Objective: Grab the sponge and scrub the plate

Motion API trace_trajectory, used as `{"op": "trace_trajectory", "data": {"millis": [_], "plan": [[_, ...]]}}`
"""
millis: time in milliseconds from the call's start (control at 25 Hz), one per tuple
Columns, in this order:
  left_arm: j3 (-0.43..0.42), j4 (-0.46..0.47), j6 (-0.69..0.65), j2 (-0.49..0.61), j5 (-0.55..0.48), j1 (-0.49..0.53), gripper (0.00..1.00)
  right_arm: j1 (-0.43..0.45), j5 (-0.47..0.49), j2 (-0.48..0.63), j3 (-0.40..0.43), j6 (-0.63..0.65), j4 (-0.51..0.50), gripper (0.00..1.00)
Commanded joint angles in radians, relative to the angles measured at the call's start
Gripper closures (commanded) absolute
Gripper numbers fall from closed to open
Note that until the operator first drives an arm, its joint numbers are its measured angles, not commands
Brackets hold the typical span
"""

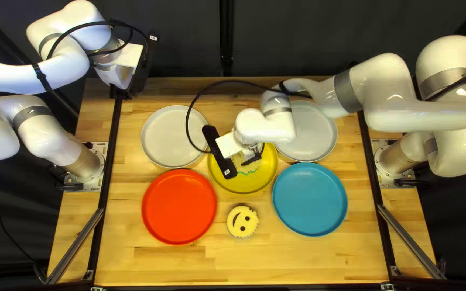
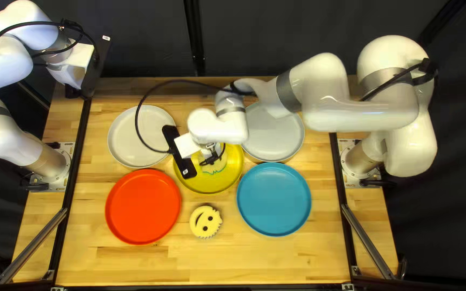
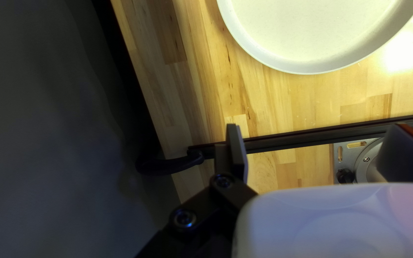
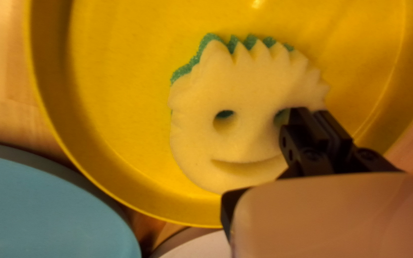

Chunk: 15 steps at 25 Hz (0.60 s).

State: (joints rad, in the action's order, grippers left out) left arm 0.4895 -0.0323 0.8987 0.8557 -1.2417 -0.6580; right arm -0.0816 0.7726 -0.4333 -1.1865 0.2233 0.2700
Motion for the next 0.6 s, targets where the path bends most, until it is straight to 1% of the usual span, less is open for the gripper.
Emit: {"op": "trace_trajectory", "data": {"millis": [40,200,280,400,600], "plan": [[0.0,0.0,0.0,0.0,0.0,0.0,0.0,-0.011,0.011,-0.008,-0.014,-0.008,0.012,1.0],[0.0,0.0,0.0,0.0,0.0,0.0,0.0,0.019,0.017,-0.013,-0.03,0.025,0.008,1.0],[0.0,0.0,0.0,0.0,0.0,0.0,0.0,0.048,0.018,-0.025,-0.046,0.056,-0.001,1.0],[0.0,0.0,0.0,0.0,0.0,0.0,0.0,0.104,0.039,-0.059,-0.097,0.117,-0.027,1.0],[0.0,0.0,0.0,0.0,0.0,0.0,0.0,0.158,0.063,-0.088,-0.146,0.183,-0.063,1.0]]}}
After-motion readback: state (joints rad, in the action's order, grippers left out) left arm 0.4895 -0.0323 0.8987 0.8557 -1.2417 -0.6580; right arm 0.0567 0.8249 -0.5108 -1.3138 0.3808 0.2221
